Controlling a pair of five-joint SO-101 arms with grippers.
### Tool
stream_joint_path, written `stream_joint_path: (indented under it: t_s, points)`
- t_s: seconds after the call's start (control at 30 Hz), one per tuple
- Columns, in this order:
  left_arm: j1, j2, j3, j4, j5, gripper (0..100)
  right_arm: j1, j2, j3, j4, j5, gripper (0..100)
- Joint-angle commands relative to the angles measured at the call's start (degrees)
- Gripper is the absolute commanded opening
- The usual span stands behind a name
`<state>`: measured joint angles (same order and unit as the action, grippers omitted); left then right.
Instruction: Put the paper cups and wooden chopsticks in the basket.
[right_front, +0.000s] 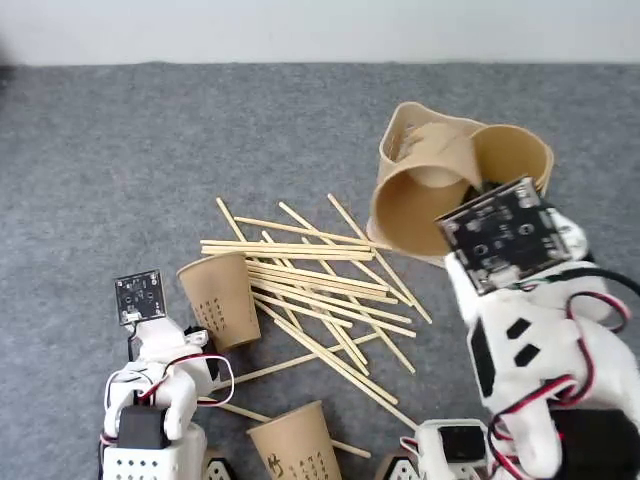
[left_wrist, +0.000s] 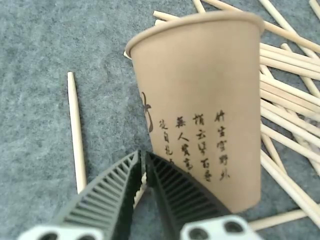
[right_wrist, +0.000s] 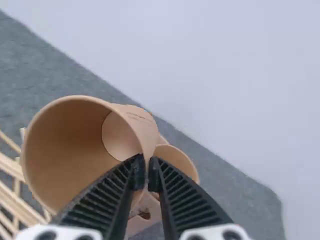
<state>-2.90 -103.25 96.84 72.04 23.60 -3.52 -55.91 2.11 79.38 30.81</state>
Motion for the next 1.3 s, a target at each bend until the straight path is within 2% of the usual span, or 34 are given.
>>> stream_joint_path:
  t_s: [0.0, 0.27, 0.7, 0.87, 1.07, 1.27]
  points:
    - [0.26, -0.7, -0.48, 0.18, -0.26, 1, 5.14, 1.71, -1.58, -3.74, -0.44, 0.9]
    - [0.26, -0.7, -0.48, 0.18, -0.26, 1, 12.79, 10.33, -1.49, -4.35, -0.79, 0.9]
    - [0.26, -0.7, -0.48, 0.18, -0.26, 1, 14.73, 20.18, -1.67, -6.81, -8.7, 0.9]
    - [0.26, -0.7, -0.48, 0.18, -0.26, 1, 14.81, 26.59, -8.79, -7.25, -12.92, 1.7]
    - [0.26, -0.7, -0.48, 0.18, -0.26, 1, 14.9, 33.63, -19.08, -7.08, -15.74, 15.4]
    - [0.26, -0.7, -0.48, 0.18, -0.26, 1, 18.33, 40.92, -23.12, -8.31, -15.56, 16.2]
